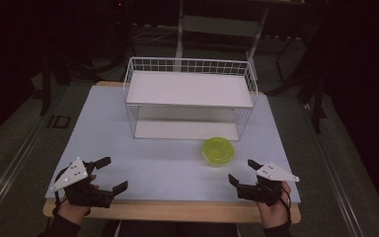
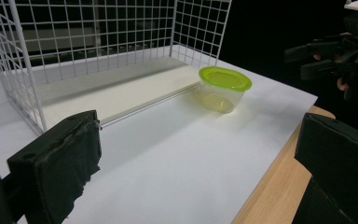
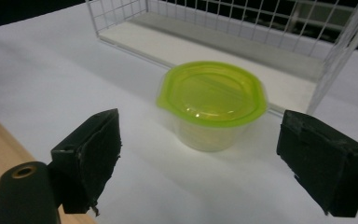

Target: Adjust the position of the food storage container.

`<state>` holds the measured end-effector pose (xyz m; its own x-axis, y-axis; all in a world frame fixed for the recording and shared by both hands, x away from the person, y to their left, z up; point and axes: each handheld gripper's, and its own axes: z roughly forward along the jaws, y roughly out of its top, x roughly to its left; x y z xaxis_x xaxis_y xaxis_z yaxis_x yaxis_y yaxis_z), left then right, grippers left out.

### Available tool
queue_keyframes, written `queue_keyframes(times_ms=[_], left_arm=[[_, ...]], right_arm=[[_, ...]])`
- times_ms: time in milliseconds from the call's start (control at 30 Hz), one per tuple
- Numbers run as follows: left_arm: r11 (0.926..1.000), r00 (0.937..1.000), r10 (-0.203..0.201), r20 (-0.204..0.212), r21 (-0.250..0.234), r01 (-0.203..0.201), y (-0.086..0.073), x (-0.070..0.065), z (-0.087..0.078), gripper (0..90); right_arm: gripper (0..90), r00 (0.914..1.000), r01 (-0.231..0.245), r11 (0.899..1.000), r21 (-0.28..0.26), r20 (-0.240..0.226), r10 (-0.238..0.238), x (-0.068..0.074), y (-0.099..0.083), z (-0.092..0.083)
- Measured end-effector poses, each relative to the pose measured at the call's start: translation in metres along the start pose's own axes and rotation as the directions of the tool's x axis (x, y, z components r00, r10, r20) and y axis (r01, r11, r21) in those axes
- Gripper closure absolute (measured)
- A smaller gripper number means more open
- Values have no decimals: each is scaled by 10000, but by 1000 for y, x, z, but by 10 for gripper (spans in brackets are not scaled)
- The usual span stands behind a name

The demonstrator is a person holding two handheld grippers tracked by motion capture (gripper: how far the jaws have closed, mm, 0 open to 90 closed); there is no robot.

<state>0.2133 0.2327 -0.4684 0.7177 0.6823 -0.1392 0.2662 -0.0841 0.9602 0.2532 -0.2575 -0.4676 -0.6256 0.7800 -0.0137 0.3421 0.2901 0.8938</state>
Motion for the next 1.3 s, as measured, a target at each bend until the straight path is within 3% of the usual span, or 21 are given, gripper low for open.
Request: queue_keyframes(times_ms=[167, 200, 367, 500, 600, 733, 800, 867, 933, 1067, 1200, 1300], left_arm=[[9999, 10000, 43, -2, -137, -43, 1, -2, -2, 12], [9998, 9999, 118, -23, -174, -118, 1, -2, -2, 12], [9995, 9998, 201, 42, -258, -200, 1, -4, -2, 12], [9992, 9997, 214, 86, -338, -211, 1, -4, -2, 12], [9993, 9998, 137, 127, -355, -132, 1, -3, -2, 13], [9992, 9998, 181, 127, -367, -176, 1, -3, -2, 13], [9989, 9996, 222, 151, -419, -215, 1, -4, -2, 12], [9991, 9996, 211, 167, -377, -205, 1, -4, -1, 12], [9992, 9996, 209, 172, -350, -202, 1, -4, -1, 12], [9992, 9995, 249, 170, -302, -244, 1, -4, -1, 13], [9994, 9995, 233, 199, -269, -228, 1, -4, -1, 12], [9993, 9995, 233, 220, -287, -227, 1, -4, -1, 12]], right_arm=[[137, 9998, 166, 9998, -138, -88, -167, 3, 2, -2], [138, 9989, 402, 9988, -293, -224, -408, 9, 6, -7], [133, 9961, 605, 9974, -385, -627, -629, 18, 11, -10], [118, 9890, 1342, 9878, -784, -526, -1386, 29, 21, -17], [116, 9882, 1376, 9858, -963, -549, -1433, 31, 29, -21], [117, 9812, 1830, 9744, -1306, -369, -1892, 33, 40, -24], [118, 9779, 1921, 9703, -1470, -544, -2018, 33, 45, -24], [132, 9794, 1916, 9724, -1329, -388, -1983, 34, 51, -25], [131, 9824, 1710, 9758, -1365, -523, -1795, 33, 55, -25], [116, 9818, 1814, 9768, -1143, -364, -1865, 32, 61, -22], [110, 9923, 1211, 9879, -974, -128, -1229, 24, 69, -13], [135, 9931, 1177, 9902, -755, 88, -1173, 18, 71, -8]])
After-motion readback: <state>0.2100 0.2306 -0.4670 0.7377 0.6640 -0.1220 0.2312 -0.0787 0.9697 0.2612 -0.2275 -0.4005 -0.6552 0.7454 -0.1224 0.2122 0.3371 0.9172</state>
